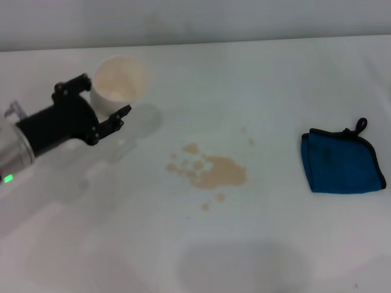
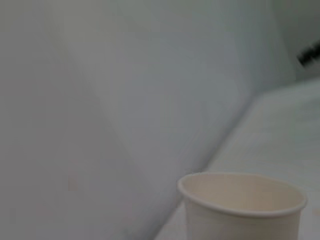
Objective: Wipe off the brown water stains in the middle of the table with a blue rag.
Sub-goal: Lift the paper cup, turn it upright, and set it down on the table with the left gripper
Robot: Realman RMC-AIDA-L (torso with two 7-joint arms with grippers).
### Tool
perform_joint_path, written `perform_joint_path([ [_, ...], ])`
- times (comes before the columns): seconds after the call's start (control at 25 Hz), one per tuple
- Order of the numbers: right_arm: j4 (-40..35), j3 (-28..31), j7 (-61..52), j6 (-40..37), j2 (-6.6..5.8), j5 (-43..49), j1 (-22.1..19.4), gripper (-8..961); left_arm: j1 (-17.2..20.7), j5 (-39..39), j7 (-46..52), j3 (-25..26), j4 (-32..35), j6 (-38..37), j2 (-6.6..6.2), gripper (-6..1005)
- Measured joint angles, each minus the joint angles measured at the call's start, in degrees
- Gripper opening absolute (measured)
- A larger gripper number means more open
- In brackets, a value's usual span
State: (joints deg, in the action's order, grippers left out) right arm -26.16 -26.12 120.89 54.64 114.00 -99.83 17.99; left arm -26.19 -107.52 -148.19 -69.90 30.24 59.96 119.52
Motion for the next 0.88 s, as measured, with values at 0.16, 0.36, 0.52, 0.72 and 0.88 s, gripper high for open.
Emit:
perform_joint_path([
  [0.16,-2.3,0.0,-0.1,-1.4,-0.10,0.6,0.2,828,0.5,-16.1,-9.3,-3.6,-10.2,0.8,0.12,645],
  [0.36,-3.8,-0.1,-0.3,-1.8,-0.43,0.6,0.0,826,0.6,-25.7,-13.1,-4.1,-19.7,5.8,0.35,642],
  [0.52,-4.0,-0.1,-0.3,-1.7,-0.56,0.7,-0.4,825,1.8,-28.5,-13.2,-4.1,-23.2,7.8,0.53,642],
  [0.72,-4.0,0.3,0.0,-0.5,-0.23,0.7,-1.1,823,2.6,-28.8,-12.5,-4.2,-26.2,7.4,0.54,643],
  [0.88,-4.1,0.7,0.0,1.0,-0.07,0.1,-2.0,822,2.8,-28.8,-12.0,-4.2,-28.1,6.0,0.54,642],
])
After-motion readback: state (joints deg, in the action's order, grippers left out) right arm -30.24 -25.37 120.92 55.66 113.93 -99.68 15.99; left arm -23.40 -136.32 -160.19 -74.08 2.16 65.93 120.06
